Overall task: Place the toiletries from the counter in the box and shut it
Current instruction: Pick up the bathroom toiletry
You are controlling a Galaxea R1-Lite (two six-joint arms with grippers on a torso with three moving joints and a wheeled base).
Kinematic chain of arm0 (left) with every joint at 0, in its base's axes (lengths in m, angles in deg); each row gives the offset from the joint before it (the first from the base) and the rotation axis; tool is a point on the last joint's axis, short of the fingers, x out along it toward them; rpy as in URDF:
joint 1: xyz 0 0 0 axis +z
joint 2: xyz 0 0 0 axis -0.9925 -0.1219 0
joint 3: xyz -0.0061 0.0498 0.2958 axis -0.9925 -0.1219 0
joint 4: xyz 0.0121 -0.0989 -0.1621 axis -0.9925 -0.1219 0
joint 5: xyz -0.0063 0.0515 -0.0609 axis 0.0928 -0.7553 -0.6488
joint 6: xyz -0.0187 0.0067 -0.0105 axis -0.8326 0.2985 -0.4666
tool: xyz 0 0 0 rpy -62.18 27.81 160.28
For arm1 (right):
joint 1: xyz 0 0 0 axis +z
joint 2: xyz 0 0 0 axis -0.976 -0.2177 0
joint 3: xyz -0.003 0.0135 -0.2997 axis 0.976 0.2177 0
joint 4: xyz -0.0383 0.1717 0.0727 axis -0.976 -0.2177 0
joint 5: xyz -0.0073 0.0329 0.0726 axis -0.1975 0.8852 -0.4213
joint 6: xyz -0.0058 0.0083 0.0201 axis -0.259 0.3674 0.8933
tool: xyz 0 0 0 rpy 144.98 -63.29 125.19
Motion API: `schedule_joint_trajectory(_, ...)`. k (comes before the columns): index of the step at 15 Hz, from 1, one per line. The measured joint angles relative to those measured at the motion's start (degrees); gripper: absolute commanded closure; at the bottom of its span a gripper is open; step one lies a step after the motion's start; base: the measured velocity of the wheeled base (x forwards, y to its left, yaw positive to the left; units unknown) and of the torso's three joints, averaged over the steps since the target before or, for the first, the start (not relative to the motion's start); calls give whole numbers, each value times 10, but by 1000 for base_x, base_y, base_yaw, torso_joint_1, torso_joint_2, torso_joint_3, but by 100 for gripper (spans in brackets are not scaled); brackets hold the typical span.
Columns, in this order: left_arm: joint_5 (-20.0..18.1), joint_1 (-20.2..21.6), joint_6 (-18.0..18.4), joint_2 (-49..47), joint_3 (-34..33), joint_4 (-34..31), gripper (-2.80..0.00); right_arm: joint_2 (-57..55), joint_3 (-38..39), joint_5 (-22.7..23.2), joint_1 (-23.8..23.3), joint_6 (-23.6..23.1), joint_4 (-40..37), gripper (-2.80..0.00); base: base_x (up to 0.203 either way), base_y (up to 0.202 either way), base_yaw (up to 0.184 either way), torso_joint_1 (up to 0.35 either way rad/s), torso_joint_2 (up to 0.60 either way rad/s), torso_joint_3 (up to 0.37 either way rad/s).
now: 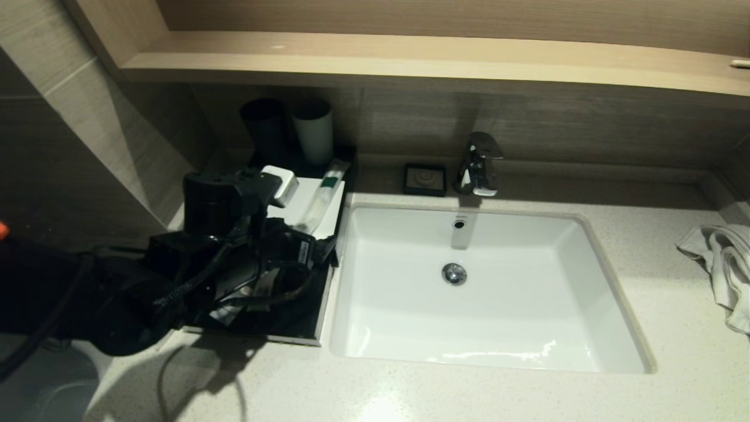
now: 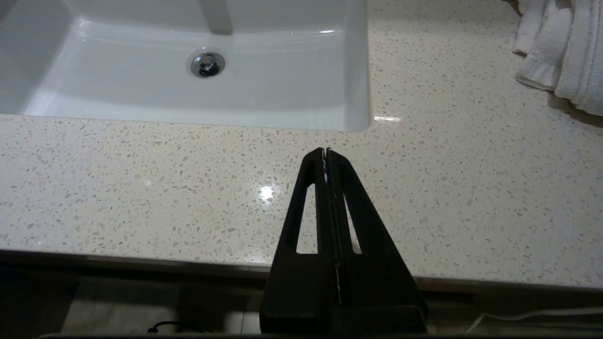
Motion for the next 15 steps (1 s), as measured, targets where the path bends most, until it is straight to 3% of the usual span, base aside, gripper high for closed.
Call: schedule_joint_trajectory(15,1,0,9,-9,-7,28,-280,0,0,0,0,0,0,0,0,0,0,0,0,0)
